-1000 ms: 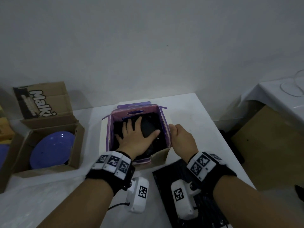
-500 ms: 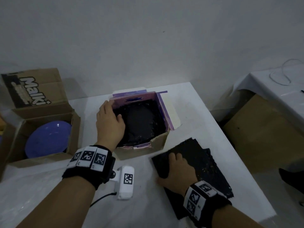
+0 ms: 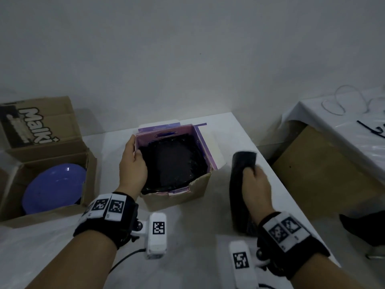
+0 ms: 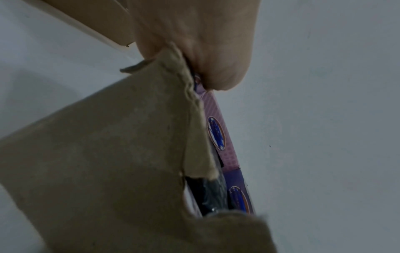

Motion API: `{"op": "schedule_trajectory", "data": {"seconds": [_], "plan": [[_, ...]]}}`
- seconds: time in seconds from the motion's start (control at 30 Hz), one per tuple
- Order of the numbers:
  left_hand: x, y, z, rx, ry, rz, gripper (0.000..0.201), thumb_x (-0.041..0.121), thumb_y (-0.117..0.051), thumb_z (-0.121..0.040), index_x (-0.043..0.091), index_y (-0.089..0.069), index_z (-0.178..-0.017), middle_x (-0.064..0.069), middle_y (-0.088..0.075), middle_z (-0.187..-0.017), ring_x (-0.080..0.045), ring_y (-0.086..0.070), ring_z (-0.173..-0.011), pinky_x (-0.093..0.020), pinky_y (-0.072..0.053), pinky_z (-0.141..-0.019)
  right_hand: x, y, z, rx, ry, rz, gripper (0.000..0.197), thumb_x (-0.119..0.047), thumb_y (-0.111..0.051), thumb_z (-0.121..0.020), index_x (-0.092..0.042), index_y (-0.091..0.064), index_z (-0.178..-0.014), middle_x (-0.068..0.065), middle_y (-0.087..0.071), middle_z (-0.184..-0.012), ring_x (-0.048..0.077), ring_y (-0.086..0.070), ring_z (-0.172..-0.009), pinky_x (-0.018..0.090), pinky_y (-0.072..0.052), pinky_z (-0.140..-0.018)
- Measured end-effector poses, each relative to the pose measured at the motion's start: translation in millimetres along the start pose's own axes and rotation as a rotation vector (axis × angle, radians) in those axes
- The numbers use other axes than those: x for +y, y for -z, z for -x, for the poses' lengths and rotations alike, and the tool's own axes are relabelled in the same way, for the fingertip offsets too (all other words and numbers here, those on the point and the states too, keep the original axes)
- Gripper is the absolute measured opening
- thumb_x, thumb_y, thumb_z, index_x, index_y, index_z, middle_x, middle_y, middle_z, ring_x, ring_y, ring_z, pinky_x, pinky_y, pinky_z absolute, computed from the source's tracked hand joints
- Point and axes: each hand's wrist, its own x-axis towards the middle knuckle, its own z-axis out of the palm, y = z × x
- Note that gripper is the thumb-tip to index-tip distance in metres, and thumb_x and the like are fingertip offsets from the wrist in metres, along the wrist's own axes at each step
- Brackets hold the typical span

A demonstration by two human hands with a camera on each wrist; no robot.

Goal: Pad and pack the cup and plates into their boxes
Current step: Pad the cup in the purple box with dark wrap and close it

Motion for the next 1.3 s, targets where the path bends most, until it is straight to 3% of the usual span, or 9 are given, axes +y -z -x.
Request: {"op": "schedule_trajectory", "data": {"seconds": [0.17, 0.3, 0.47, 0.67, 0.73, 0.8, 0.93, 1.13, 1.3], "plan": [[-0.5, 1.5, 0.3, -0.015, 0.029, 0.194, 0.042, 0.019, -0.031, -0.103, 0.025, -0.035, -0.144, 0.008, -0.037, -0.147, -0.009, -0.033, -0.134, -0.029, -0.025, -0.114, -70.0, -12.5, 2.9, 0.123, 0.569, -0.031, 0.022, -0.022, -0.036, -0.097, -0.014, -0.045, -0.115, -0.001, -0.059, -0.091, 0.016, -0.055, -0.075, 0.027, -0.041, -0.066], [-6.4, 1.5, 0.3, -0.025, 0.071, 0.361, 0.042, 0.019, -0.030, -0.104, 0.021, -0.036, -0.145, 0.005, -0.039, -0.147, -0.011, -0.038, -0.134, -0.033, -0.028, -0.114, -76.8, -66.6, 14.1, -0.072, 0.992, 0.492, 0.032, -0.021, -0.032, -0.091, -0.012, -0.040, -0.121, 0.017, -0.052, -0.136, 0.034, -0.057, -0.116, 0.049, -0.048, -0.093], [-7.4, 1.9, 3.1, -0.035, 0.083, 0.515, 0.042, 0.018, -0.030, -0.103, 0.014, -0.034, -0.145, -0.004, -0.041, -0.147, -0.019, -0.042, -0.132, -0.037, -0.034, -0.111, -57.4, -99.6, 20.9, -0.646, 0.881, 0.895, 0.034, -0.019, -0.031, -0.096, -0.019, -0.033, -0.130, 0.002, -0.023, -0.156, 0.030, -0.012, -0.146, 0.059, -0.001, -0.115], [-9.4, 0.6, 0.4, -0.016, 0.079, 0.487, 0.037, 0.018, -0.033, -0.103, 0.024, -0.044, -0.137, 0.006, -0.055, -0.132, -0.014, -0.051, -0.123, -0.040, -0.039, -0.108, -78.6, -83.4, 2.2, -0.986, 0.857, 0.688, 0.023, -0.027, -0.034, -0.100, -0.017, -0.045, -0.118, 0.004, -0.051, -0.131, 0.019, -0.036, -0.132, 0.052, -0.007, -0.116], [-11.8, 0.9, -1.1, -0.002, 0.066, 0.444, 0.038, 0.021, -0.037, -0.102, 0.022, -0.043, -0.140, 0.003, -0.051, -0.138, -0.016, -0.047, -0.128, -0.045, -0.034, -0.112, -83.8, -83.5, -6.5, -0.903, 0.875, 0.643, 0.033, -0.049, -0.031, -0.096, -0.026, -0.047, -0.114, 0.000, -0.038, -0.148, 0.016, -0.026, -0.140, 0.055, -0.002, -0.116], [-13.7, 1.8, -1.8, -0.001, 0.050, 0.388, 0.040, 0.022, -0.038, -0.101, 0.021, -0.042, -0.141, 0.002, -0.048, -0.141, -0.016, -0.044, -0.131, -0.045, -0.032, -0.113, -87.3, -90.0, -17.5, -0.693, 0.861, 0.728, 0.059, -0.072, -0.022, -0.083, -0.039, -0.038, -0.128, -0.004, -0.003, -0.160, 0.017, 0.004, -0.147, 0.061, 0.008, -0.113], [-12.0, 2.7, 0.7, 0.002, 0.069, 0.343, 0.040, 0.021, -0.034, -0.103, 0.026, -0.040, -0.142, 0.005, -0.045, -0.143, -0.012, -0.042, -0.132, -0.043, -0.032, -0.113, -74.8, -110.3, -30.0, -0.596, 0.787, 1.139, 0.100, -0.093, -0.015, -0.059, -0.047, 0.015, -0.143, 0.006, 0.033, -0.152, 0.031, 0.031, -0.139, 0.070, 0.016, -0.104], [-11.5, 0.9, 3.6, 0.014, 0.087, 0.313, 0.040, 0.023, -0.034, -0.102, 0.029, -0.039, -0.142, 0.008, -0.043, -0.145, -0.008, -0.039, -0.133, -0.037, -0.030, -0.114, -62.7, -128.2, -30.7, -0.692, 0.871, 1.240, 0.099, -0.092, -0.024, -0.064, -0.048, 0.021, -0.141, 0.015, 0.032, -0.151, 0.033, 0.033, -0.138, 0.070, 0.020, -0.099], [-3.5, 1.7, 7.5, 0.009, 0.040, 0.256, 0.042, 0.017, -0.034, -0.102, 0.025, -0.036, -0.144, 0.011, -0.041, -0.144, -0.004, -0.037, -0.131, -0.025, -0.029, -0.112, -69.7, -140.1, -30.1, -0.784, 0.776, 1.108, 0.101, -0.083, -0.053, -0.062, -0.050, -0.001, -0.142, 0.008, -0.006, -0.155, 0.033, 0.001, -0.143, 0.069, 0.006, -0.107]]}}
